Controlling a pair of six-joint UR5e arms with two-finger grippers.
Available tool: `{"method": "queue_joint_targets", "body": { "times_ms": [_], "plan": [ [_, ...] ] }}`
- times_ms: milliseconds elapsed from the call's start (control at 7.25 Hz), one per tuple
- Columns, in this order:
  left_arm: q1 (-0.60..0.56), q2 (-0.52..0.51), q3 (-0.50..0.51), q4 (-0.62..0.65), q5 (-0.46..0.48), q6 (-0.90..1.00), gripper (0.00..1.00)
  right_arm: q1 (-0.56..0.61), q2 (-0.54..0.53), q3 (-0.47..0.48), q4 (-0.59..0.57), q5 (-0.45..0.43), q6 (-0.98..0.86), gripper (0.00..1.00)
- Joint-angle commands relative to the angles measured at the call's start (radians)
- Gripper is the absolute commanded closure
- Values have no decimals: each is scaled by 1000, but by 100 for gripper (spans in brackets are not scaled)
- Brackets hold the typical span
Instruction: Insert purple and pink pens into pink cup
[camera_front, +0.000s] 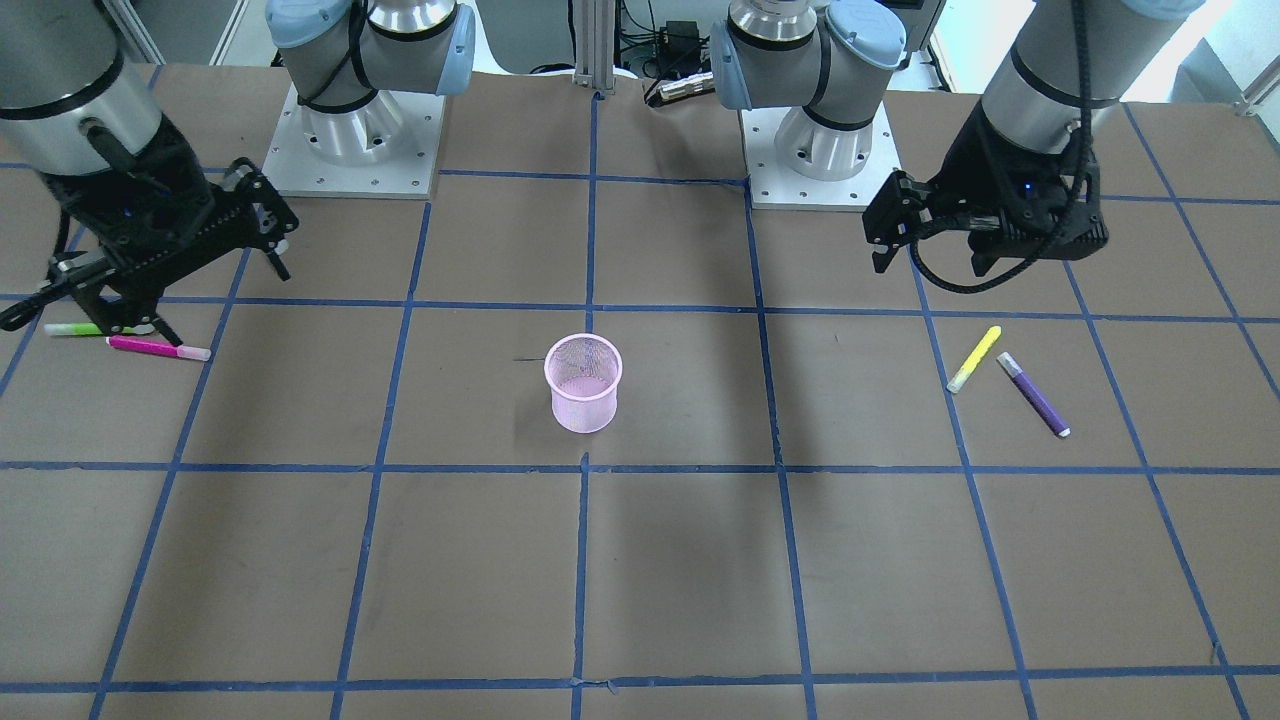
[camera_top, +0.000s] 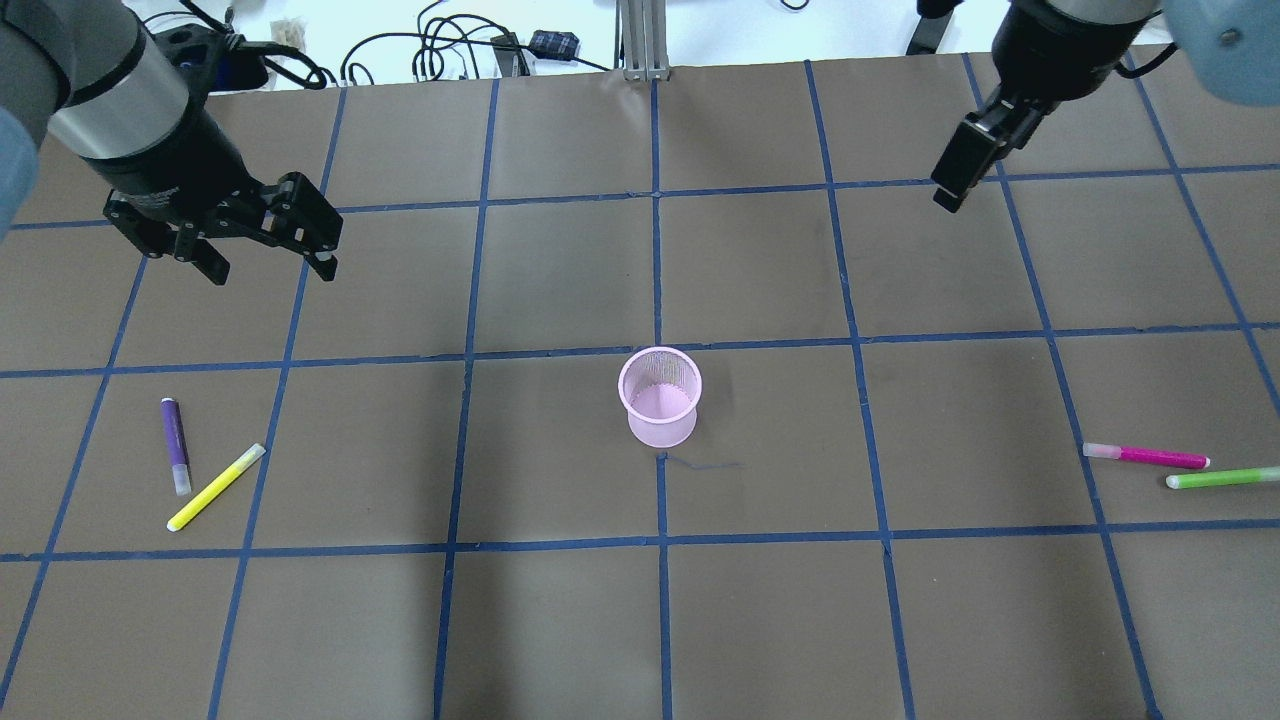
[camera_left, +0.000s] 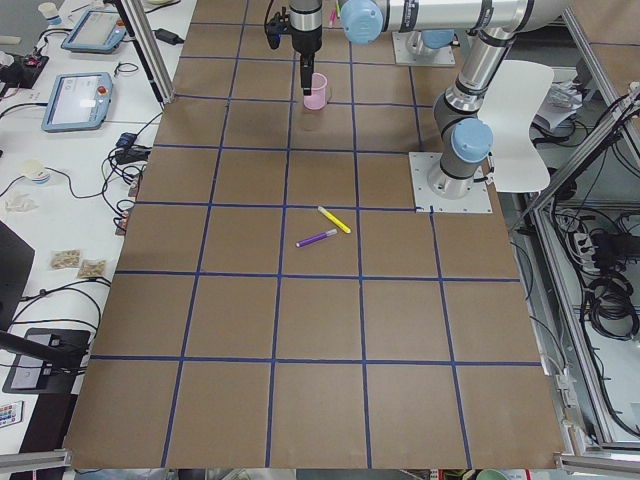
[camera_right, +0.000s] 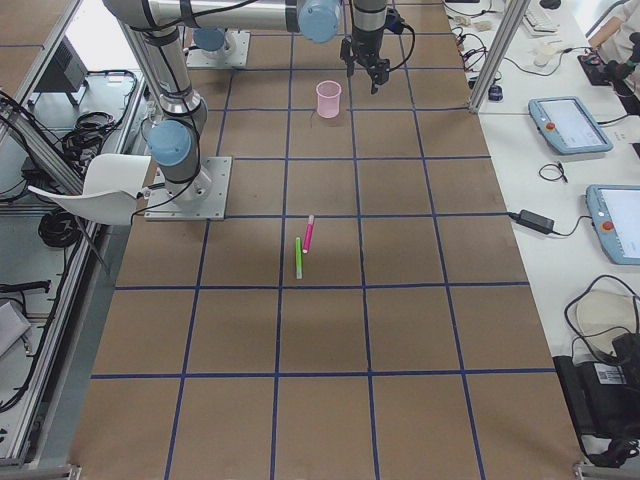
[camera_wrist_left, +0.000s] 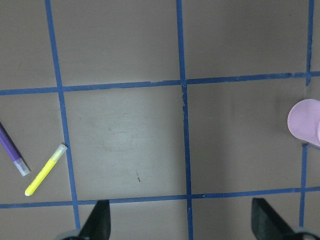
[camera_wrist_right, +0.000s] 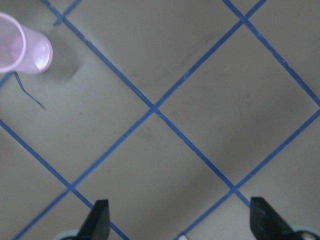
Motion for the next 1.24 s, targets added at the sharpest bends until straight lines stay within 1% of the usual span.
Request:
{"method": "queue_joint_targets", "body": {
  "times_ms": [0,138,276,414,552,690,828,966,1103],
  "plan": [
    [163,-35,0,12,0,8,0,-173,1,24,11,-4,-397,0],
    [223,-50,-2,38,-3,11,0,-242,1,64,11,-5,-535,0],
    [273,-78,-4,85,-8,34,0,-302,1,142,0,-5,-714,0],
    [313,-93,-8,96,-1,36,0,-383,1,195,12,8,-843,0],
    [365,-136,-17,112,0,31,0,-481,1,286,-11,19,-958,0],
    [399,-191,-55,200,0,34,0,-547,3,394,-128,34,-1067,0],
    [418,-228,-98,298,4,33,0,-554,13,499,-322,33,-1146,0],
    [435,-259,-114,312,6,14,0,-559,15,609,-467,33,-1194,0],
    [464,-291,-122,335,6,32,0,-595,11,709,-573,39,-1255,0]
  ]
}}
